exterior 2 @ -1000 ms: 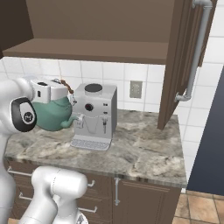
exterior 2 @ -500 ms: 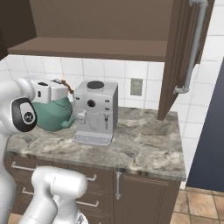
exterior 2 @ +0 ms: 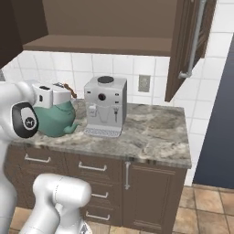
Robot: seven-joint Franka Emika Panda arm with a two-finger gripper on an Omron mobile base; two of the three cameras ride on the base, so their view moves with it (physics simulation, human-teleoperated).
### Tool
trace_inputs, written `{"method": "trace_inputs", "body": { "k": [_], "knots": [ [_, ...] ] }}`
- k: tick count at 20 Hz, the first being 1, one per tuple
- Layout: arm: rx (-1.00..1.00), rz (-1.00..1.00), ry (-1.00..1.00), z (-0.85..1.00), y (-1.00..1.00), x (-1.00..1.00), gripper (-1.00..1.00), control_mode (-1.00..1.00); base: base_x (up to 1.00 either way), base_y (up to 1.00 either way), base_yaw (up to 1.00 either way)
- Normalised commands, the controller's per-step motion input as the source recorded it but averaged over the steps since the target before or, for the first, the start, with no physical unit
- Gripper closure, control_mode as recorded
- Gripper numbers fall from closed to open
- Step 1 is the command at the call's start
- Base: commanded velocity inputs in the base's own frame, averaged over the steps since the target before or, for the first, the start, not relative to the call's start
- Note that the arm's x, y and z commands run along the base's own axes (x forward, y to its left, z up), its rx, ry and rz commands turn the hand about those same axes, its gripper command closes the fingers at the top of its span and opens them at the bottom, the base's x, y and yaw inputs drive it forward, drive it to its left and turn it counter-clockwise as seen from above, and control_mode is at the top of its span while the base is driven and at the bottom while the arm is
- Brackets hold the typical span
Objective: Open the cabinet, pick the kettle from the cabinet, and place it in the sink.
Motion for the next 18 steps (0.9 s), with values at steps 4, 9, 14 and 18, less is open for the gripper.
{"method": "trace_inputs", "body": {
  "k": [4,9,14,18],
  "knots": [
    [0.00,0.00,0.00,0.00,0.00,0.00,1.00,1.00,-0.54,0.36,0.00],
    [0.00,0.00,0.00,0.00,0.00,0.00,1.00,1.00,-0.60,0.38,0.00],
    [0.00,0.00,0.00,0.00,0.00,0.00,1.00,1.00,-0.60,0.41,0.00],
    [0.00,0.00,0.00,0.00,0.00,0.00,1.00,1.00,-0.44,0.51,0.13]
  ]
}}
